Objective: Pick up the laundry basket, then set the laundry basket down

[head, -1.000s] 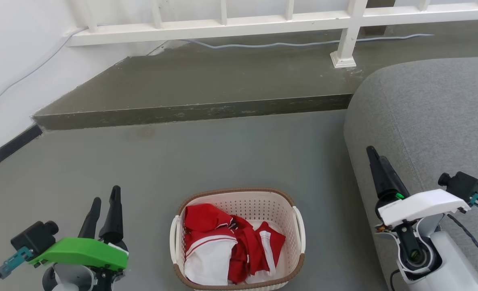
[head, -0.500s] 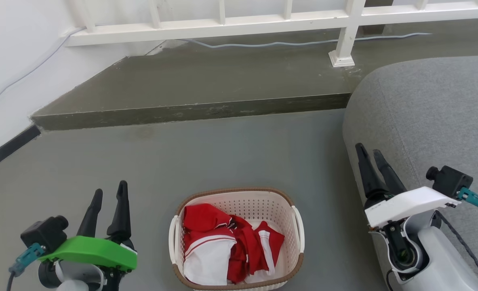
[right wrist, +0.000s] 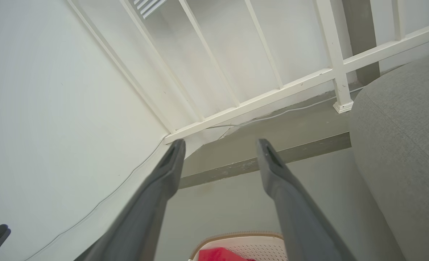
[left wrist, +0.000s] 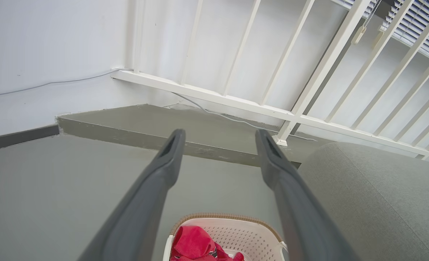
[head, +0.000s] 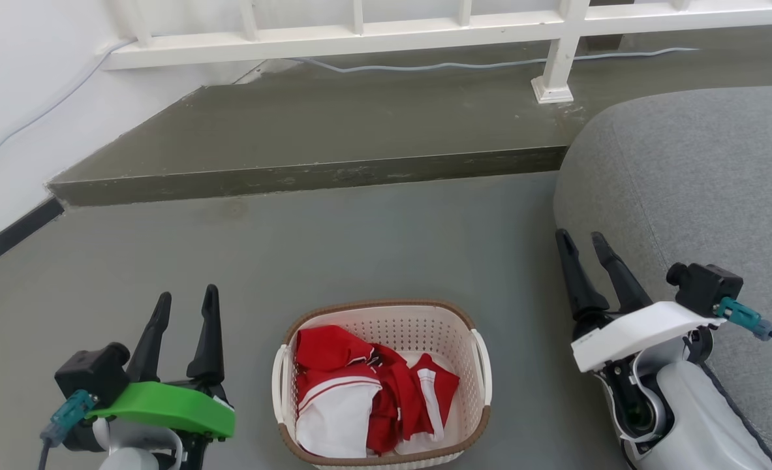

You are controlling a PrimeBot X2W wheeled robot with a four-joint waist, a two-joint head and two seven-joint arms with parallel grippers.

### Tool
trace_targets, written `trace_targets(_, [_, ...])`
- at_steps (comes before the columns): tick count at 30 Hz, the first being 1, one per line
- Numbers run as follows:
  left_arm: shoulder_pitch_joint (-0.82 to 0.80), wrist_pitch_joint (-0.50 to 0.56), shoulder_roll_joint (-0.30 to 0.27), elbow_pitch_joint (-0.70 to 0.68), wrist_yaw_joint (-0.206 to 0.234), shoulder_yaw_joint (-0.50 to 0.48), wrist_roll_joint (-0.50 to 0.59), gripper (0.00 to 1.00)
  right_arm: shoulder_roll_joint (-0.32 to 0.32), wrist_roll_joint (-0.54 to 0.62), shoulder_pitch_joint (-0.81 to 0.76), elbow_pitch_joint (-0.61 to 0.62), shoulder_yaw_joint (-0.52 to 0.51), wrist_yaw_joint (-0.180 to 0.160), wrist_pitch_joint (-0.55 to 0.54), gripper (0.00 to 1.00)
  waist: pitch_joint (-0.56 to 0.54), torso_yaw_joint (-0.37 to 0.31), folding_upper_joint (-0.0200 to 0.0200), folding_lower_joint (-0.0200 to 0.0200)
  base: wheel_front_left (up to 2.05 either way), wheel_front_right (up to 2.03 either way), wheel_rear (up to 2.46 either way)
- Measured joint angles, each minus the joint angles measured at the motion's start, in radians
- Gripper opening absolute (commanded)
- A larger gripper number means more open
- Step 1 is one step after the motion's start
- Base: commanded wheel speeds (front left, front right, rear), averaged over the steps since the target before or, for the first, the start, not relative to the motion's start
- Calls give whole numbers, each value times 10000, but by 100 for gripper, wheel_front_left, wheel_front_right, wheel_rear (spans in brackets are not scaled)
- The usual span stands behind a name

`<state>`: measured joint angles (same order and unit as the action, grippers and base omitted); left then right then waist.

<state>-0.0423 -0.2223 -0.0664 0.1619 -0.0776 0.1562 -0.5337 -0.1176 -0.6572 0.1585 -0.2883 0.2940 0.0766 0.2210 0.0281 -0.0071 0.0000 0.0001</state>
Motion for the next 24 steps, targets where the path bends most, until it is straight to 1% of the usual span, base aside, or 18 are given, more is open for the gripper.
trace_targets(6, [-20, -215, 58, -96, 0, 42, 740, 100, 63, 692, 45, -71, 109, -4, 221, 100, 54, 11, 0, 0, 0, 0, 0])
trace_targets(9, [-37, -295, 90, -100, -2, 44, 938, 100, 90, 961, 99, -111, 130, -4, 282, 100, 71, 16, 0, 0, 0, 0, 0])
trace_targets(24, [-56, -295, 151, -84, -100, -115, 1085, 100, 221, 1220, 175, -288, -52, -4, 293, 100, 122, 1, 0, 0, 0, 0, 0])
